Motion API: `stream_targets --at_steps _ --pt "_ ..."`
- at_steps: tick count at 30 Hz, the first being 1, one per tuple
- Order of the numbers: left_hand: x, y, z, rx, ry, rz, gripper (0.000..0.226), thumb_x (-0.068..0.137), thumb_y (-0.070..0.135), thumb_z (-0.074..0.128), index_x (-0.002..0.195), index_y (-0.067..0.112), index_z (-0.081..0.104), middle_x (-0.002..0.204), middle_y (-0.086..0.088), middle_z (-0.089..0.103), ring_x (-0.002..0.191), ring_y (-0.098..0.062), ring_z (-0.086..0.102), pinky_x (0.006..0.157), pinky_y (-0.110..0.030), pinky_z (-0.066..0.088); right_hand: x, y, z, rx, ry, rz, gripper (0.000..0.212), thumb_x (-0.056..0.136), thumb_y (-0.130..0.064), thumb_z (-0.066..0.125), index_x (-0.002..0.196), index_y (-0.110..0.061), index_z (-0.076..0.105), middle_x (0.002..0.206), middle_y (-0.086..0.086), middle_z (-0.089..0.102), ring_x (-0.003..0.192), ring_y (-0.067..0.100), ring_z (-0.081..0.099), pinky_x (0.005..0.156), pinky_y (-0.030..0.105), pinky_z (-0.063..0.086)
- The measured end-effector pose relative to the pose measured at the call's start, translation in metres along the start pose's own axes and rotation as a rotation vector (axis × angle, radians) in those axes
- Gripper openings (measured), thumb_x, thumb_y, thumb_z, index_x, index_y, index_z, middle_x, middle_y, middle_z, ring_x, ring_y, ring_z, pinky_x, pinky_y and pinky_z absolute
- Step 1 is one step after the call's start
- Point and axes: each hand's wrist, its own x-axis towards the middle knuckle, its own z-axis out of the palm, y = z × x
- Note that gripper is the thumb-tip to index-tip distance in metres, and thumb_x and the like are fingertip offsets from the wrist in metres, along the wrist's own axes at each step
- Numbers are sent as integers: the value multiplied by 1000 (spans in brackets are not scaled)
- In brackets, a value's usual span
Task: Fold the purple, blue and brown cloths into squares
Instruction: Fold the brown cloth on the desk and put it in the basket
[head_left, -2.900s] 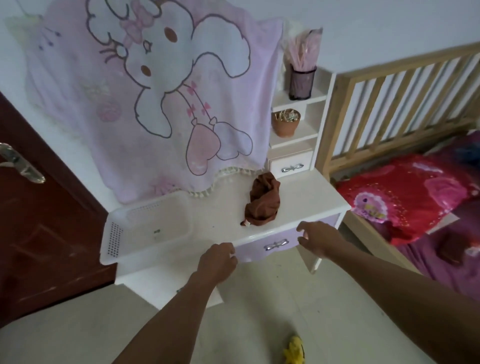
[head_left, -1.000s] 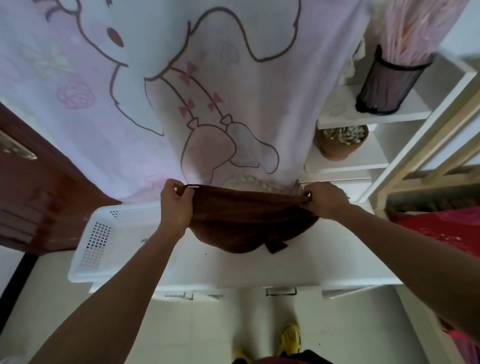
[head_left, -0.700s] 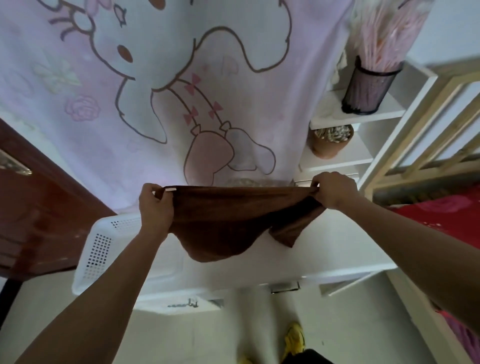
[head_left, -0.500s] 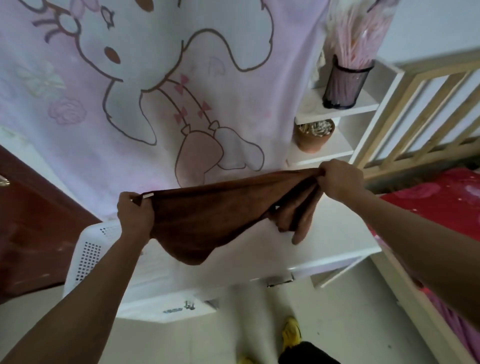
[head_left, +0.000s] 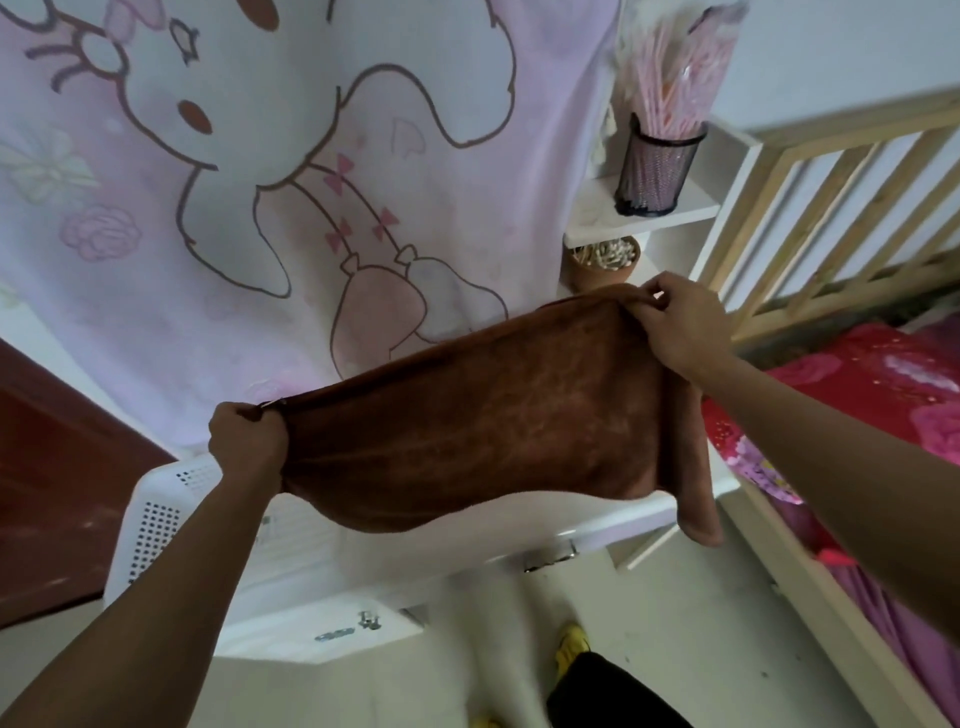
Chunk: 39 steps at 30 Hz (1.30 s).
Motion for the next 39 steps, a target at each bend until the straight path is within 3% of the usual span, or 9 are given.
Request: stream_targets --at_steps 3,10,17,21,27,30,33,36,39 --pt "0 -4 19 85 -44 -7 25 86 16 54 100 -3 62 98 -24 66 94 -42 62 85 -46 51 10 21 25 -183 -169 60 31 88 -45 57 100 -19 67 108 9 67 103 34 59 79 37 43" --pt "-1 -13 73 192 -81 -68 23 89 13 49 102 -3 60 102 -26 64 99 -44 59 82 -43 47 22 72 97 -402 -509 130 38 87 -46 53 112 -19 63 115 8 65 106 32 60 88 40 49" --pt "18 -14 132 234 -61 -143 24 90 10 42 104 0 59 104 -23 63 101 -40 57 86 -44 46 39 95 159 -476 -573 32 40 95 -39 47 128 -19 57 117 13 64 105 35 62 87 40 48" --pt "19 -19 155 257 -90 -168 28 92 15 44 114 5 58 114 -22 63 110 -40 55 93 -42 44 38 109 179 -420 -692 -56 39 93 -43 47 129 -32 54 123 6 64 107 29 62 87 39 50" --pt "-7 -53 163 388 -183 21 24 91 24 55 108 8 59 109 -15 63 101 -32 61 83 -36 44 32 108 190 -534 -612 -294 38 83 -34 64 120 -24 62 114 7 67 100 30 64 84 39 49" --pt "-28 -80 161 480 -287 42 17 91 17 49 94 9 62 93 -12 68 91 -34 63 75 -37 48 16 94 195 -494 -569 -436 36 72 -28 73 105 -17 68 102 10 66 95 34 62 76 43 52" --pt "-49 -109 156 610 -454 45 21 90 15 45 92 12 66 95 -8 68 93 -30 64 73 -35 49 -16 75 203 -397 -760 -436 32 82 -30 62 112 -20 62 111 6 58 108 28 55 81 39 50" --pt "-65 -137 147 825 -713 70 27 89 22 50 113 20 62 115 -8 56 108 -30 57 86 -40 50 -57 67 215 -400 -1026 -385 40 89 -33 54 128 -25 49 125 3 47 117 24 48 88 37 46" --pt "-79 -150 141 997 -807 176 39 89 27 49 128 24 52 123 -7 45 115 -29 45 90 -40 47 -93 70 224 -475 -1172 -357 46 89 -33 55 133 -26 44 129 6 41 120 27 44 90 40 48"
